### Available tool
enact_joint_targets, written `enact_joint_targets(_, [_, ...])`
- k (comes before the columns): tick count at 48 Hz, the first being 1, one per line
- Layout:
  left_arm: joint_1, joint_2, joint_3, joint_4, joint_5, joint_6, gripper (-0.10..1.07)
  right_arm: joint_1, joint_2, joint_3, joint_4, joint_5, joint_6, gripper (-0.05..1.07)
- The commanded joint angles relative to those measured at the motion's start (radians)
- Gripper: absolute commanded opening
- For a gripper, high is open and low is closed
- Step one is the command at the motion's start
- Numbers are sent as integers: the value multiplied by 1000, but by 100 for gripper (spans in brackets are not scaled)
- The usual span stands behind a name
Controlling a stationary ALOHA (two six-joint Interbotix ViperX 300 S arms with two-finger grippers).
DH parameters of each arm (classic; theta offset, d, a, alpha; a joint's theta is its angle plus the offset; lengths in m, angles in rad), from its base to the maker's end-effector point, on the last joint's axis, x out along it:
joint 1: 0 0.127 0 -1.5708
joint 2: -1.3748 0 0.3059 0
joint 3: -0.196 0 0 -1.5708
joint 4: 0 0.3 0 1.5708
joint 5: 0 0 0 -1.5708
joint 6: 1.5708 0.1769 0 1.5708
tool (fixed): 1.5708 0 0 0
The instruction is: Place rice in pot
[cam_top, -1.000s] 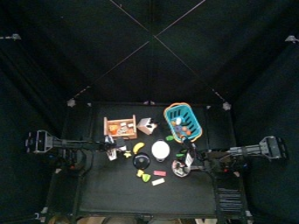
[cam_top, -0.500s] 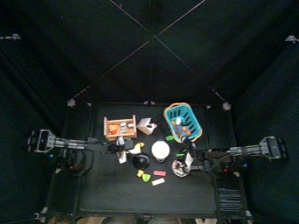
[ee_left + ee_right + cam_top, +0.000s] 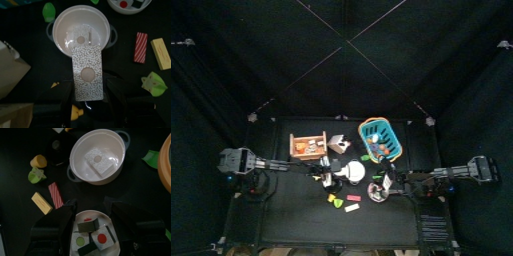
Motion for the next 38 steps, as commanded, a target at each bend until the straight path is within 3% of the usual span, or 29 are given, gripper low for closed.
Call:
enact_joint_targets(1, [11, 25, -69, 3, -8, 0, 58, -2, -3, -8, 2, -6, 0, 83])
enact_joint_targets(18, [52, 181, -247, 0, 0, 0, 58, -2, -3, -8, 2, -6, 0, 83])
enact_joint_targets(38, [58, 262, -301, -14, 3, 0, 58, -2, -3, -6, 2, -6, 0, 83])
